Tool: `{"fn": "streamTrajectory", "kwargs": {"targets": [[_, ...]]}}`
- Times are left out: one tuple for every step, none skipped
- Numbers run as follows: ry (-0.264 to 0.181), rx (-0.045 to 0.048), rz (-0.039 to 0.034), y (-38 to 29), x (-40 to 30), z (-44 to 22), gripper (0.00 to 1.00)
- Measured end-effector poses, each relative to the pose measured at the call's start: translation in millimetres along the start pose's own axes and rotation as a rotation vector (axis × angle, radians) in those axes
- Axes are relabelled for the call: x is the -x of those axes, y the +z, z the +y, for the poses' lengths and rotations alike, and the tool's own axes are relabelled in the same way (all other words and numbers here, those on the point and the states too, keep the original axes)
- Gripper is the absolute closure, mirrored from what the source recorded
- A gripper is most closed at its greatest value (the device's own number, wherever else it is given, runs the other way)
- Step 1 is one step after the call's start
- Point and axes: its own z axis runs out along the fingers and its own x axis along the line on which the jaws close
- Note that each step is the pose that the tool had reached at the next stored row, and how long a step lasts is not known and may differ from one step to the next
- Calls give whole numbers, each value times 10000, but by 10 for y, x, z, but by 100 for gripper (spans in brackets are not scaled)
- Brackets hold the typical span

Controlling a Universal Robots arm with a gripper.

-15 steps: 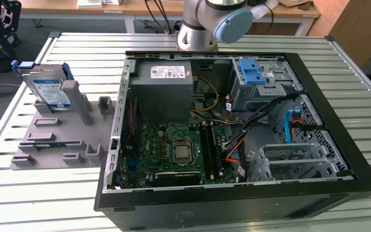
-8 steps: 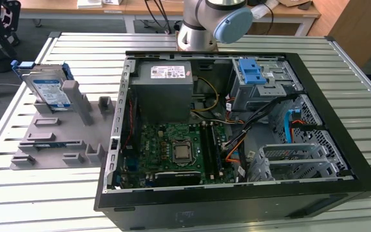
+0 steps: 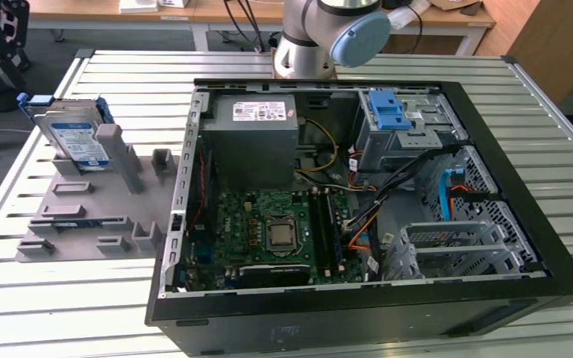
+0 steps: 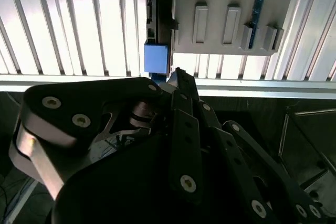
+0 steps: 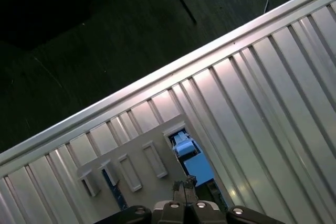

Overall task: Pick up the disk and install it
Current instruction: 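Pick up the disk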

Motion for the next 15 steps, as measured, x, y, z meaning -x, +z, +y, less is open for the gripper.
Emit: {"fn": "streamTrajectory", "kwargs": {"targets": [[-164,3,4,0,0,0,89],[-293,4,6,0,0,0,89],[-361,4,8,0,0,0,89],[-374,3,8,0,0,0,89],[-375,-1,5,1,0,-1,89],[-381,-4,3,1,0,-1,89],[-416,-7,2,1,0,-1,89],[-549,-7,5,2,0,-1,89],[-729,-5,9,4,0,-1,89],[-906,-2,12,6,0,0,89],[-1088,1,17,8,0,0,89],[-1266,4,21,9,0,0,89],[-1445,5,24,10,0,0,89],[-1617,6,26,11,0,-1,89],[-1761,7,29,12,-1,-1,89]]}}
